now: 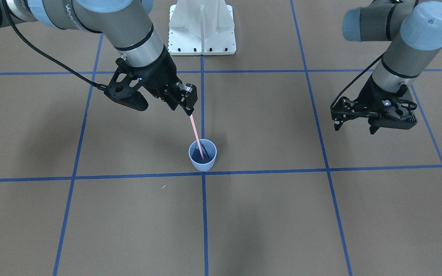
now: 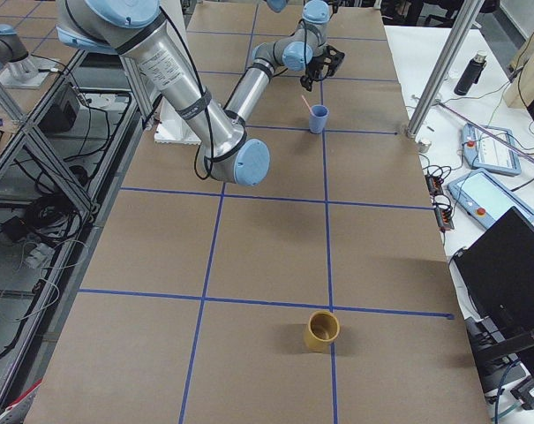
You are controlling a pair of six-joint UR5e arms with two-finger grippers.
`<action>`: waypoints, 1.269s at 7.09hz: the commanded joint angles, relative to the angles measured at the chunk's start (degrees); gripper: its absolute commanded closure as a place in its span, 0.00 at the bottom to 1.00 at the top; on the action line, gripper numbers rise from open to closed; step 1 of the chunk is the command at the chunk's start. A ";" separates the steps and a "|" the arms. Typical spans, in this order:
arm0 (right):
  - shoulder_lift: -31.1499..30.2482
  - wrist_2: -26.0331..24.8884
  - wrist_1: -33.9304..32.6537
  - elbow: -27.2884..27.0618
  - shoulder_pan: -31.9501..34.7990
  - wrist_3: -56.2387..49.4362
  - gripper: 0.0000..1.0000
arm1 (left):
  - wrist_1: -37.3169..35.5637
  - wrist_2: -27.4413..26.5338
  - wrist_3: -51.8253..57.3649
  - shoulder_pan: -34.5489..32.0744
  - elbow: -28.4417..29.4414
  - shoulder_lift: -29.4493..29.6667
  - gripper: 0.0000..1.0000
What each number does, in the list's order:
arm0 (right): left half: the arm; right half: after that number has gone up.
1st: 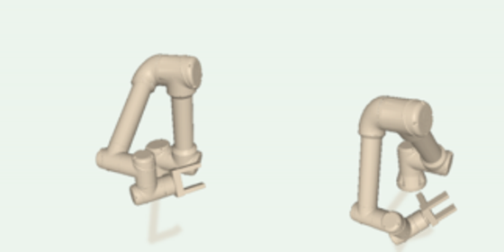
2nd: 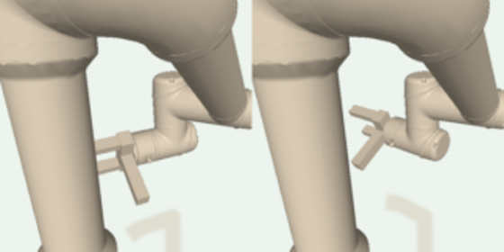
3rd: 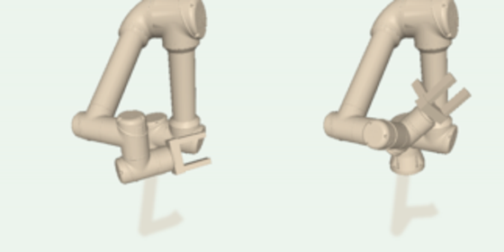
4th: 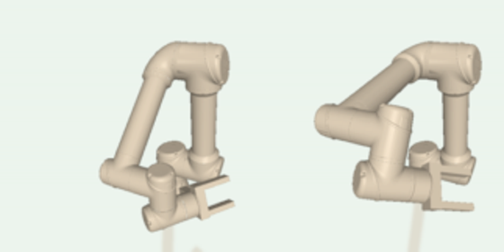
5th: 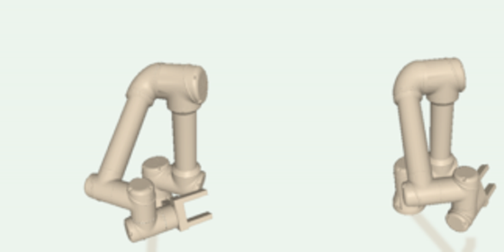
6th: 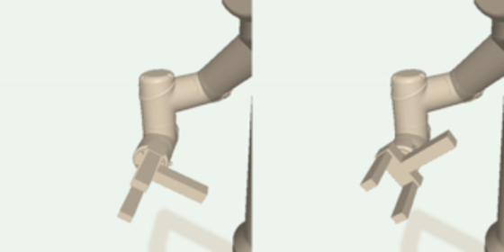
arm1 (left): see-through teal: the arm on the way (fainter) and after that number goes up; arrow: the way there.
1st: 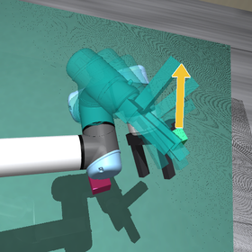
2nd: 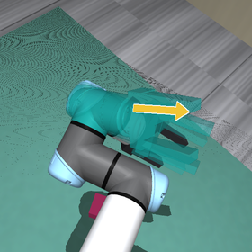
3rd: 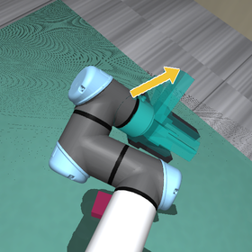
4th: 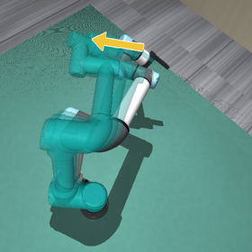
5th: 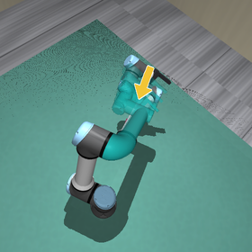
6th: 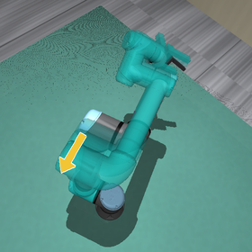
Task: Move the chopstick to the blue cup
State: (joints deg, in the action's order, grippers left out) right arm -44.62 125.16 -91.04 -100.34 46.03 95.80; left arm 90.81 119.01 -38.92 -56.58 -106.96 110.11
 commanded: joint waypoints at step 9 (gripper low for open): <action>-50.44 5.00 4.61 -16.13 27.78 -64.54 0.00 | -0.28 10.36 28.85 -18.10 -0.11 -14.74 0.01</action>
State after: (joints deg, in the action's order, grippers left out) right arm -89.85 130.01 -89.07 -118.15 70.36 41.09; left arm 90.68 127.65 -16.83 -70.64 -109.09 97.08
